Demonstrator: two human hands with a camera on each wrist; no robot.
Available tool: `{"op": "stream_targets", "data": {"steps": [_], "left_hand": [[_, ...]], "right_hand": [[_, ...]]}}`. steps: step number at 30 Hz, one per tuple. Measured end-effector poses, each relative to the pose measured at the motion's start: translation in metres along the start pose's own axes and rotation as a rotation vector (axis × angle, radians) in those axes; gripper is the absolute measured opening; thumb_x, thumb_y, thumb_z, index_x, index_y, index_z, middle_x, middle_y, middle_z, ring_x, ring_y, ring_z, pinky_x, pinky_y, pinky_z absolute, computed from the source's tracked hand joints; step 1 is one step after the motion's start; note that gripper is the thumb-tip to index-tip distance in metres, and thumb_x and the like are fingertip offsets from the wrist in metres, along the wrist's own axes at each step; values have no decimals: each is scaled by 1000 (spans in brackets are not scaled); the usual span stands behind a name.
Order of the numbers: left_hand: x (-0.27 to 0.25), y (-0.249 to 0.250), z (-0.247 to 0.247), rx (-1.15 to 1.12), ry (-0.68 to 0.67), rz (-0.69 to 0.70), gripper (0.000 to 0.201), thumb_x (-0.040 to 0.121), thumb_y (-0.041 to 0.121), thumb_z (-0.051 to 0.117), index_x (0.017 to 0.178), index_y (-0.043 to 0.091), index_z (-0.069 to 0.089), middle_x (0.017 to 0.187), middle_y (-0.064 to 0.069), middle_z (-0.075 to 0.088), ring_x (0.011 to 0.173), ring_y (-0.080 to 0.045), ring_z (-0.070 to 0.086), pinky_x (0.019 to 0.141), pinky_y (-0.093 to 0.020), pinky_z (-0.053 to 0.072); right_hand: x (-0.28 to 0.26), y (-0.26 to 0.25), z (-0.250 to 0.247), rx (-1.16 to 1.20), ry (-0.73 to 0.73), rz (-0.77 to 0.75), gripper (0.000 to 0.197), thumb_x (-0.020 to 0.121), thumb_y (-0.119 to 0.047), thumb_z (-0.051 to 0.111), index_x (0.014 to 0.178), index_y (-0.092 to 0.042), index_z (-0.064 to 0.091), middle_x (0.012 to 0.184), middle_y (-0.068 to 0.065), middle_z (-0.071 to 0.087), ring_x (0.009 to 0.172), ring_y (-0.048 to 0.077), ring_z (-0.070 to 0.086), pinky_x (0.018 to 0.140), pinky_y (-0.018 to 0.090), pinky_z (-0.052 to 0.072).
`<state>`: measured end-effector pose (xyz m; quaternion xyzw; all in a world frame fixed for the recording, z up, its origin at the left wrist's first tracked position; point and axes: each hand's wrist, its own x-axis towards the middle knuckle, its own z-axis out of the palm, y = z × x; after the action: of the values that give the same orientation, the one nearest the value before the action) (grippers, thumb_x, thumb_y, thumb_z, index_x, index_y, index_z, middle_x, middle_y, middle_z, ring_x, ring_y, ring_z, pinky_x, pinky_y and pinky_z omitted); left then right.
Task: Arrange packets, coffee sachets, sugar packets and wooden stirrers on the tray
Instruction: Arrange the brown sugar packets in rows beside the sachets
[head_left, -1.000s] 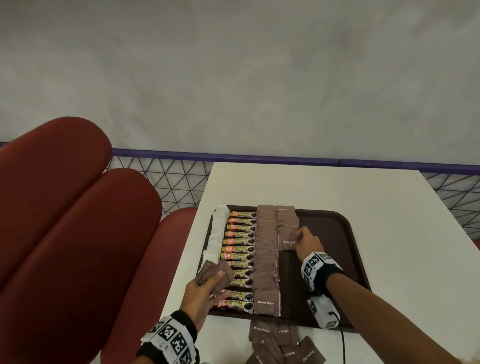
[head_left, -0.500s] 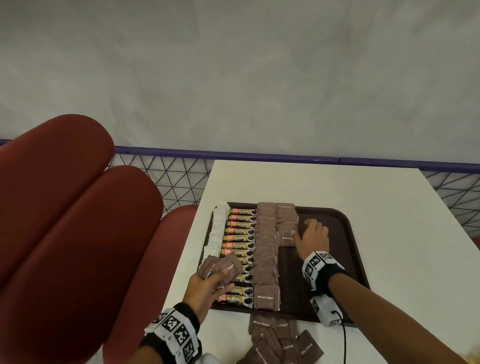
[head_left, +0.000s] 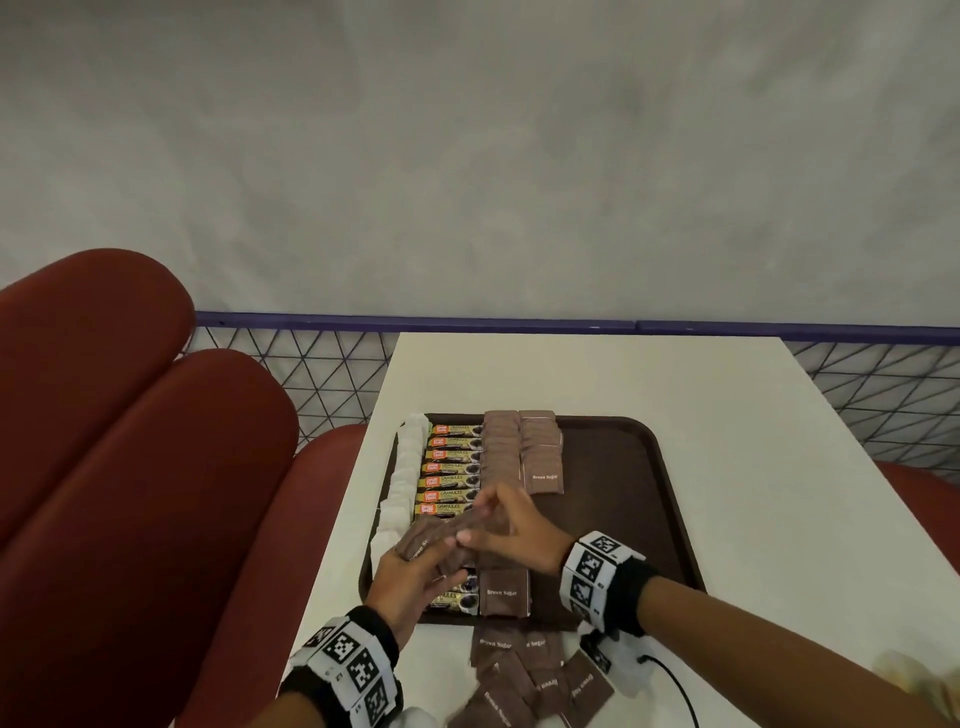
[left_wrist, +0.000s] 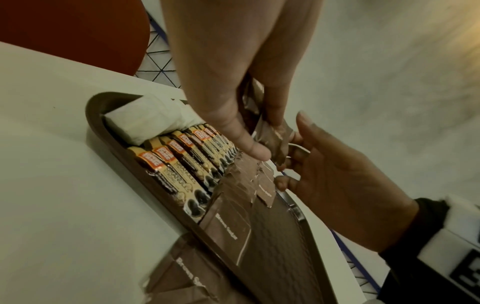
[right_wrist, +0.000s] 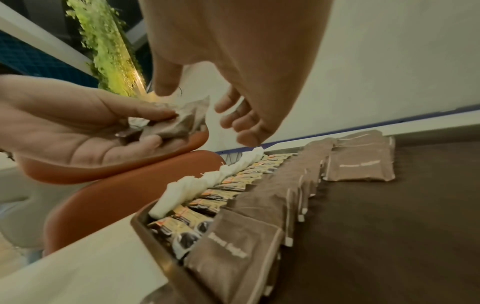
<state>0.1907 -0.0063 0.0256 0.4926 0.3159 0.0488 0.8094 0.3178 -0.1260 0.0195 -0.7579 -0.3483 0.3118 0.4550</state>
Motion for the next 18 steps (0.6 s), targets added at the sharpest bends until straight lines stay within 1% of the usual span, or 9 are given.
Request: {"op": "stream_targets", "data": {"steps": [2,3,4,8,10,12,14,15,18], "left_hand": [[0,-1,2,-3,4,-9,28,88,8,60,116,5,60,113,-19,67,105,-31,65,82,-36,57],[0,-1,2,-15,11,-13,29,88,8,60,117,4,59,112,-19,68,105,-31,65,82,-36,57],[0,-2,2,-24,16,-16,30,88,8,60,118,4,58,111,-19,68,104,-30,65,81,-35,57],[1,-2,2,-34,15,-18,32,88,10,60,120,3,57,107,-17,70,101,-29,67,82,-36,57],[1,-2,2,-45,11,-28,30,90,12,58,118,3,58,106,-15,71,100,-28,67,85,-38,56],[1,-2,2,-64,14,-40,27,92,14,55,117,5,58,106,-14,71,99,-27,68,86,-39,55],[2,-2,2,-74,19,-48,25,94,14,51,117,7,59,107,-14,71,100,-27,67,83,-36,55],[3,-1,2,-74,26,-49,25,95,14,49,118,8,58,108,-15,70,101,-27,66,80,-34,55],[5,-2,-4,-51,64,-42,33,95,15,50,127,7,52,116,-15,63,104,-24,60,79,-32,54]], "right_hand": [[0,1,4,168,-107,25,38,79,-21,72,98,-17,40,87,-10,48,80,-1,47,73,10,42],[0,2,5,209,-152,38,37,80,-15,72,95,-20,38,85,-9,49,80,1,49,74,14,43],[0,3,6,217,-175,56,36,80,-12,71,93,-22,38,84,-9,51,80,2,50,75,17,44],[1,7,6,203,-154,70,30,84,-3,65,82,-23,42,78,-9,48,70,-3,49,64,9,42],[2,10,6,210,-140,61,28,84,-1,63,80,-21,45,78,-7,50,71,-1,50,65,10,42],[3,10,4,238,-115,63,25,84,2,61,82,-19,49,79,-7,54,70,-3,56,65,9,44],[5,10,-1,256,-56,70,26,84,6,59,80,-17,50,78,-7,55,64,-10,59,62,6,44],[5,11,-5,275,-9,75,26,84,8,59,79,-17,50,77,-6,56,64,-10,59,61,6,44],[11,21,-17,329,160,139,24,82,4,63,76,-16,52,81,-1,58,76,8,58,65,11,47]]}}
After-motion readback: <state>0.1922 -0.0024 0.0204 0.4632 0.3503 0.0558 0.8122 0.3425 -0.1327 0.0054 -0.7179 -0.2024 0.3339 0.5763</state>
